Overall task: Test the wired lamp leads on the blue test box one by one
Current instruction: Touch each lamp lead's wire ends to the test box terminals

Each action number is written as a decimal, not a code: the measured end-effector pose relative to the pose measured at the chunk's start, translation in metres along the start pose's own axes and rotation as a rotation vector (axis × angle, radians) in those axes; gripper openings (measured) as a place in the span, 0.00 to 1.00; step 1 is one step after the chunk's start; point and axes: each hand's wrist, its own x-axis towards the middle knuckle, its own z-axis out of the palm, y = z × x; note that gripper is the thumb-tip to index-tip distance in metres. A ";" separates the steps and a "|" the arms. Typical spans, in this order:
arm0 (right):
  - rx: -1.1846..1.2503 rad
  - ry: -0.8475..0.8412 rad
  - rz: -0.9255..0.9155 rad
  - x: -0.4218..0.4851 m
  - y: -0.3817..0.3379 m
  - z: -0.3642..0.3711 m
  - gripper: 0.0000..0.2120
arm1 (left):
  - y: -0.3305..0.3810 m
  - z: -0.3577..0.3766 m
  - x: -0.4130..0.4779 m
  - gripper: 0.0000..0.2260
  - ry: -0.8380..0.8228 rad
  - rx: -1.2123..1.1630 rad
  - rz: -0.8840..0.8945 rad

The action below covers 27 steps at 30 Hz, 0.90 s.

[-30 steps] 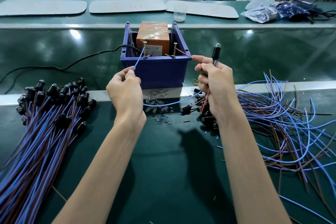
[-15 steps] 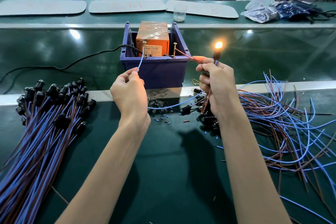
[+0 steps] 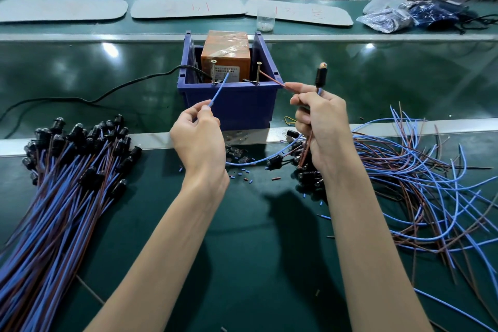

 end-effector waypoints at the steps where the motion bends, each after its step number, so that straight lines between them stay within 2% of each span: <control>1: -0.002 0.000 0.000 0.000 0.000 0.000 0.15 | 0.000 0.000 0.000 0.09 0.005 -0.001 0.000; 8: -0.019 -0.001 0.007 -0.001 0.001 0.002 0.15 | 0.000 -0.001 0.001 0.09 0.020 -0.021 0.003; 15: 0.005 0.036 -0.007 -0.001 0.003 0.002 0.15 | 0.000 -0.003 0.005 0.09 0.177 -0.084 0.026; 21: -0.029 0.036 -0.014 0.000 0.005 0.003 0.15 | -0.002 -0.006 0.011 0.08 0.048 -0.014 -0.025; 27: -0.026 0.010 -0.004 -0.001 0.003 0.004 0.15 | 0.000 -0.008 0.013 0.09 0.022 0.011 -0.036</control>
